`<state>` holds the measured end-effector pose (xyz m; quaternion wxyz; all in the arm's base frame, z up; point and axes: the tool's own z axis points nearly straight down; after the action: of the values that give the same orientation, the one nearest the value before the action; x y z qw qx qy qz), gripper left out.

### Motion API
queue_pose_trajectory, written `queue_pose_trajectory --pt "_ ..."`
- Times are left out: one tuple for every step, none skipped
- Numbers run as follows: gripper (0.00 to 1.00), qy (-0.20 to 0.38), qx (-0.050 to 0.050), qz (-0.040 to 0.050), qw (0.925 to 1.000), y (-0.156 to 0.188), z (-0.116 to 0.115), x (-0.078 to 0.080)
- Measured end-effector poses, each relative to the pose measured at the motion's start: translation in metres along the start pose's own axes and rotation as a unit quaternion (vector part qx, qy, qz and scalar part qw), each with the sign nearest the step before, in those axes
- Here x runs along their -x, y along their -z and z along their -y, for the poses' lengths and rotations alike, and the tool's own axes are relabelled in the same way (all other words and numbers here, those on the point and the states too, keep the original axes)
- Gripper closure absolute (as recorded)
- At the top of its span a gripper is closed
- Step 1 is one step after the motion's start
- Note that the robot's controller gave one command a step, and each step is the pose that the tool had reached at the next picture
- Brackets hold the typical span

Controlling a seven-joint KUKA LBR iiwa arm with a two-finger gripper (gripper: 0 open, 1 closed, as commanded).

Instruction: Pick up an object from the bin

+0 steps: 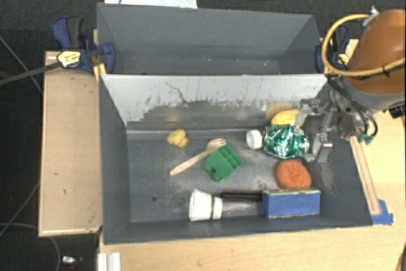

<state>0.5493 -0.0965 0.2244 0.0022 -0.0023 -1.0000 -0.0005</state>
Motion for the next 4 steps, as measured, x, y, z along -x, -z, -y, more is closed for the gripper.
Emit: queue_pose_trajectory --pt "0.0 0.001 -0.001 0.004 1.0 0.004 0.0 0.002" --pt "0.0 0.037 -0.001 0.0041 0.9993 -0.01 0.021 0.005" --pt "0.0 0.03 -0.001 0.0057 0.9995 -0.038 0.049 0.02" --pt "0.0 0.073 -0.001 0.0057 0.9973 -0.043 0.044 0.006"
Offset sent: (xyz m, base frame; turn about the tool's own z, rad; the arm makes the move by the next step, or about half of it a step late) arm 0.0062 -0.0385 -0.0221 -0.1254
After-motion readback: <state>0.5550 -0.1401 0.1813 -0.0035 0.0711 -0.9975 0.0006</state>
